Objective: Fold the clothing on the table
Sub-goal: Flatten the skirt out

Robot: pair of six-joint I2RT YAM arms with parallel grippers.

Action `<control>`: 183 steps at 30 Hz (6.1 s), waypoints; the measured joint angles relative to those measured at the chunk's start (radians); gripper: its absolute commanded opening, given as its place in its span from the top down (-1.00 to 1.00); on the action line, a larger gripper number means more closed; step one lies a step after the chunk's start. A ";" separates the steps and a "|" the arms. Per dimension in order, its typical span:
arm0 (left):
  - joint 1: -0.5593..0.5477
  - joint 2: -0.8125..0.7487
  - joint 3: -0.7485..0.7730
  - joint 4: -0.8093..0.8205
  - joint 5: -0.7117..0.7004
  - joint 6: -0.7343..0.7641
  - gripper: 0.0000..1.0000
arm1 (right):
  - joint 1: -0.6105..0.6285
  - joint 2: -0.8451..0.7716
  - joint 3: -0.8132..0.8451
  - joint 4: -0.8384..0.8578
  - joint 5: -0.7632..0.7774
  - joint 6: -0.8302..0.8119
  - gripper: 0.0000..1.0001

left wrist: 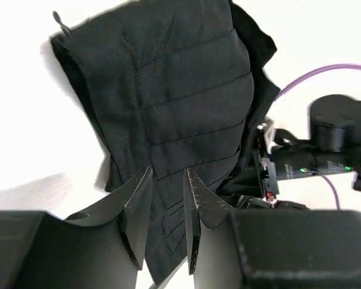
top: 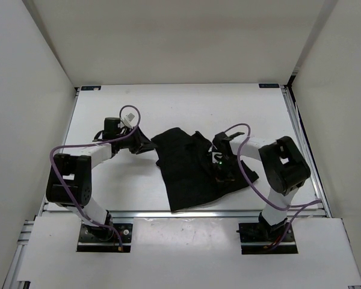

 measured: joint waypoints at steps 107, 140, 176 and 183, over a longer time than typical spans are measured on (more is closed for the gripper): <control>-0.023 0.094 -0.126 0.092 0.049 0.178 1.00 | -0.121 -0.661 -0.692 0.393 -0.054 0.891 0.77; 0.114 -0.287 -0.193 0.916 0.329 -0.746 1.00 | -0.157 -0.779 0.023 0.186 0.272 0.272 1.00; 0.010 0.354 0.200 0.663 0.139 -0.566 1.00 | -0.563 -0.201 0.185 0.492 -0.098 0.232 1.00; 0.039 0.302 0.164 0.704 0.136 -0.574 1.00 | -0.573 -0.262 0.170 0.457 -0.117 0.201 1.00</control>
